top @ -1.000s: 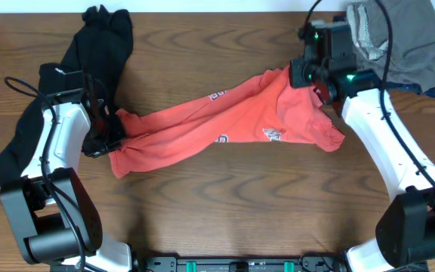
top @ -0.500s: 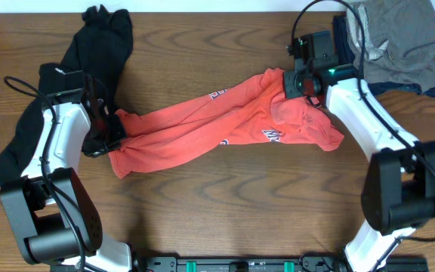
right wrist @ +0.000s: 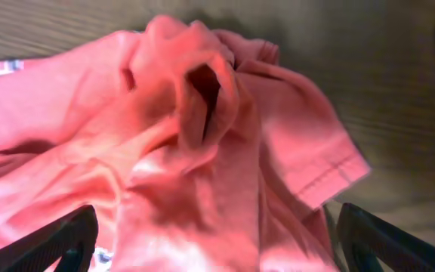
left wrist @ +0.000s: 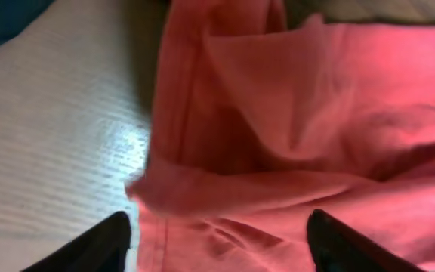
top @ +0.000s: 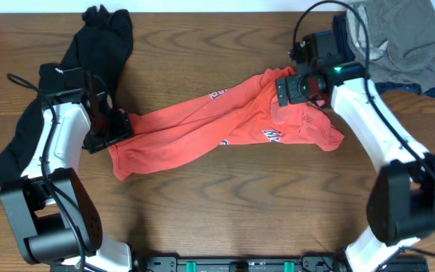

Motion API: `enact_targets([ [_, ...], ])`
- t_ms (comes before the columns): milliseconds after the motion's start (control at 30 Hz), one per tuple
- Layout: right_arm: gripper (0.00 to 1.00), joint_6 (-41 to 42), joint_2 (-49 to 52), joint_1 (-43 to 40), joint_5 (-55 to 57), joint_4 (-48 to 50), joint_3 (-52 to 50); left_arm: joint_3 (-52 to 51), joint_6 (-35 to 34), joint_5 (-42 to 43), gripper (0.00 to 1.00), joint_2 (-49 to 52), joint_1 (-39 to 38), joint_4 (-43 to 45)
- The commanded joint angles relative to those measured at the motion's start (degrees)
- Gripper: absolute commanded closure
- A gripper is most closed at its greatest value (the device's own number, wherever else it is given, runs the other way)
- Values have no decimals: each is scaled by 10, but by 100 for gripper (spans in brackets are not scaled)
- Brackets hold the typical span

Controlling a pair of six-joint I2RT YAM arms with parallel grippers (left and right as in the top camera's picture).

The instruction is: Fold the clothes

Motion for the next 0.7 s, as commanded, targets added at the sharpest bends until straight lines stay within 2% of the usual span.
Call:
enact_targets([
  [0, 1, -11, -34, 3, -7, -14, 16, 4, 60, 22, 20, 2, 3, 5],
  [200, 1, -11, -34, 3, -11, -25, 16, -1, 93, 22, 18, 29, 3, 30],
  [600, 1, -11, -34, 3, -11, -30, 16, -1, 96, 25, 18, 127, 3, 53],
  [667, 1, -10, -34, 4, -11, -30, 16, -2, 97, 43, 21, 139, 3, 54],
])
